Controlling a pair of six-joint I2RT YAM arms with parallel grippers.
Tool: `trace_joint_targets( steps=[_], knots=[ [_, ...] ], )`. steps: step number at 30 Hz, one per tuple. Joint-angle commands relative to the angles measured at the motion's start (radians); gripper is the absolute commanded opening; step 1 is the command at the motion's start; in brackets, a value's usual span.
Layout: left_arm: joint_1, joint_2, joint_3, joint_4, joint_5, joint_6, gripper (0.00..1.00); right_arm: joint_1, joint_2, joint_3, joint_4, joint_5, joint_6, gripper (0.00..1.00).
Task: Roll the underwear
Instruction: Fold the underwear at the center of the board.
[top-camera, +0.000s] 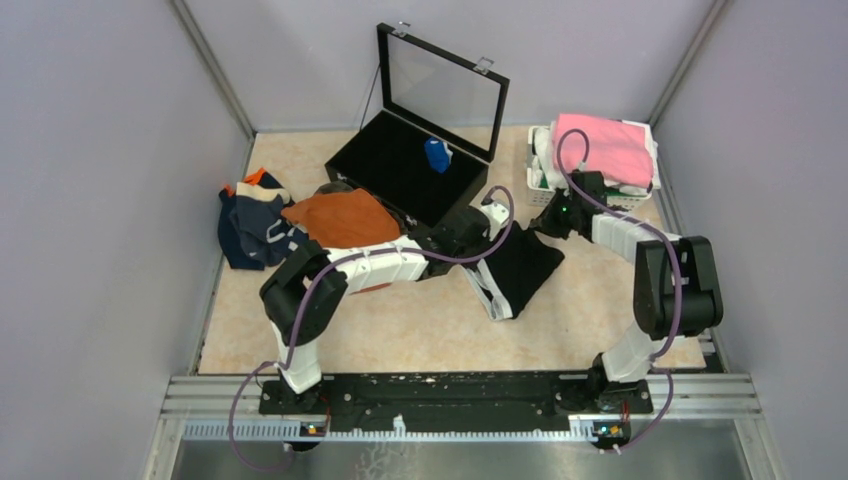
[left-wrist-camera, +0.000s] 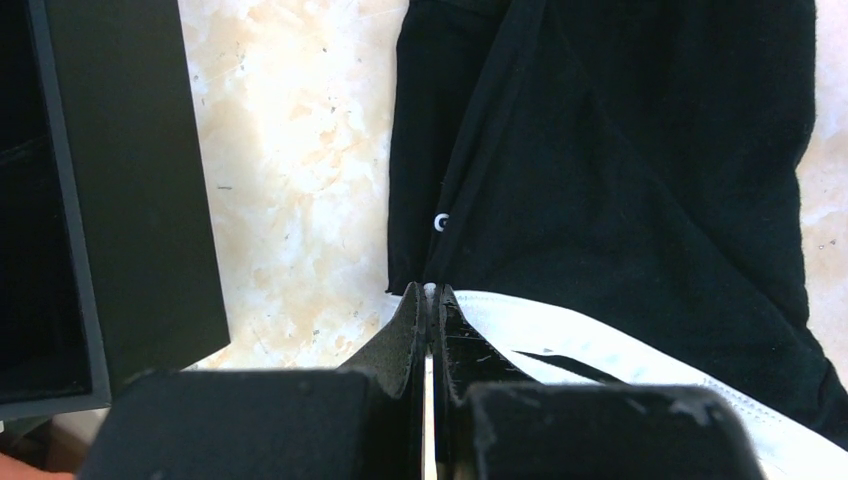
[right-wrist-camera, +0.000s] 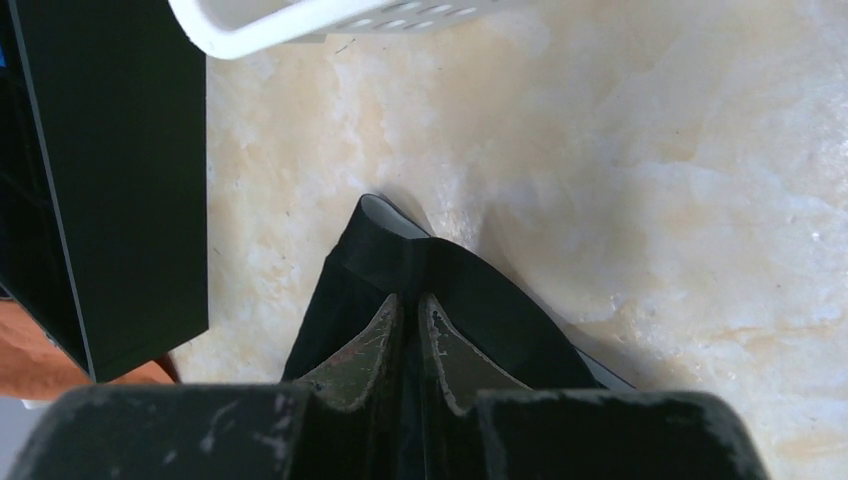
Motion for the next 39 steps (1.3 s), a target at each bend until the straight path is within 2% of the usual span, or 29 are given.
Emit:
trace_joint_targets(
  steps=[1, 7, 13, 15, 17, 25, 31, 39],
  knots=[
    [0.007, 0.017, -0.011, 0.000, -0.020, -0.008, 0.00, 0.001, 0.032, 0.051, 0.069, -0.022, 0.000, 0.11],
    [0.007, 0.042, -0.008, -0.019, -0.033, -0.024, 0.03, 0.001, 0.028, 0.065, 0.064, -0.041, -0.008, 0.27],
    [0.007, 0.048, -0.009, -0.029, -0.103, -0.048, 0.18, 0.001, -0.048, 0.049, 0.050, -0.008, -0.031, 0.39],
    [0.007, 0.051, -0.004, -0.031, -0.120, -0.054, 0.29, 0.001, -0.079, 0.038, 0.044, 0.006, -0.040, 0.42],
    [0.007, 0.059, 0.006, -0.037, -0.127, -0.055, 0.37, 0.002, -0.107, 0.025, 0.035, 0.015, -0.047, 0.43],
    [0.010, 0.039, -0.002, -0.035, -0.151, -0.070, 0.55, 0.001, -0.262, -0.074, -0.026, 0.069, -0.091, 0.46],
    [0.042, 0.036, -0.025, -0.007, -0.062, -0.107, 0.62, 0.001, -0.374, -0.165, -0.078, 0.079, -0.093, 0.54],
    [0.096, 0.074, -0.032, 0.050, 0.111, -0.165, 0.64, 0.001, -0.492, -0.248, -0.120, 0.069, -0.099, 0.56]
  ],
)
